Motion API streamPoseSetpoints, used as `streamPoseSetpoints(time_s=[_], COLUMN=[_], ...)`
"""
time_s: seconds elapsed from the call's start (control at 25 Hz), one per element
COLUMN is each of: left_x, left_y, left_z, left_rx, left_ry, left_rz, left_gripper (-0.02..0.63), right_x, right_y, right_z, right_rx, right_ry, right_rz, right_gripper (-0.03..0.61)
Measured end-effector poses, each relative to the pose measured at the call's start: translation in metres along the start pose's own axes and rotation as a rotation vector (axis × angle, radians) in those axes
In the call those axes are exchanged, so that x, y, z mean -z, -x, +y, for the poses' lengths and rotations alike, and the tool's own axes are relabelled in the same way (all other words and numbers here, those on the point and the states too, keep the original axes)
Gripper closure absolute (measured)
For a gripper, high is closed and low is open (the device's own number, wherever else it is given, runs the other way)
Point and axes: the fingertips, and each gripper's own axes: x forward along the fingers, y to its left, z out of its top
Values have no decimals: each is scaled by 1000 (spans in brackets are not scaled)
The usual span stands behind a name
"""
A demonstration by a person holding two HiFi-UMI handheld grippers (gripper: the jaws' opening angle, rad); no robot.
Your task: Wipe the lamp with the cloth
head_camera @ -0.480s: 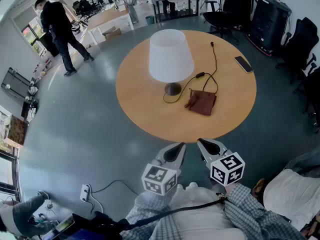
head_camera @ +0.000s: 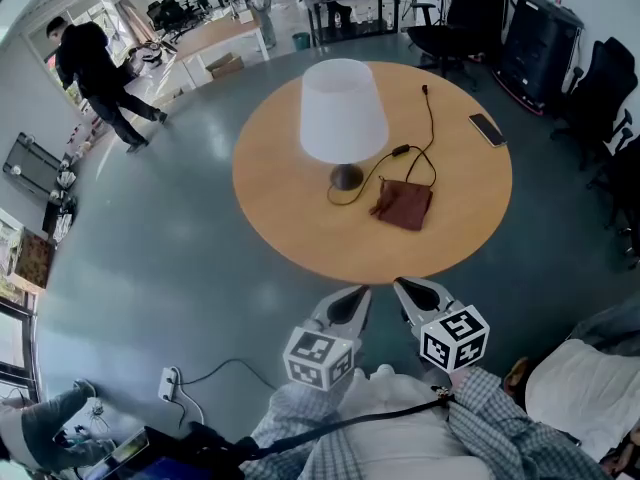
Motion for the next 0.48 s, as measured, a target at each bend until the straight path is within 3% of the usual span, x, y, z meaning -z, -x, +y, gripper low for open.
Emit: streamPoseSetpoints(time_s=[0.48], left_x=[3], left_y=[3], left_z=[-5], left_rx=[-4], left_ry=[3], left_rz=[-1], left_gripper=[614], right_x=[3], right_y=[6], right_z=[0], right_rx=[7], right_ry=[-17], right_rz=[0], right_gripper=[575])
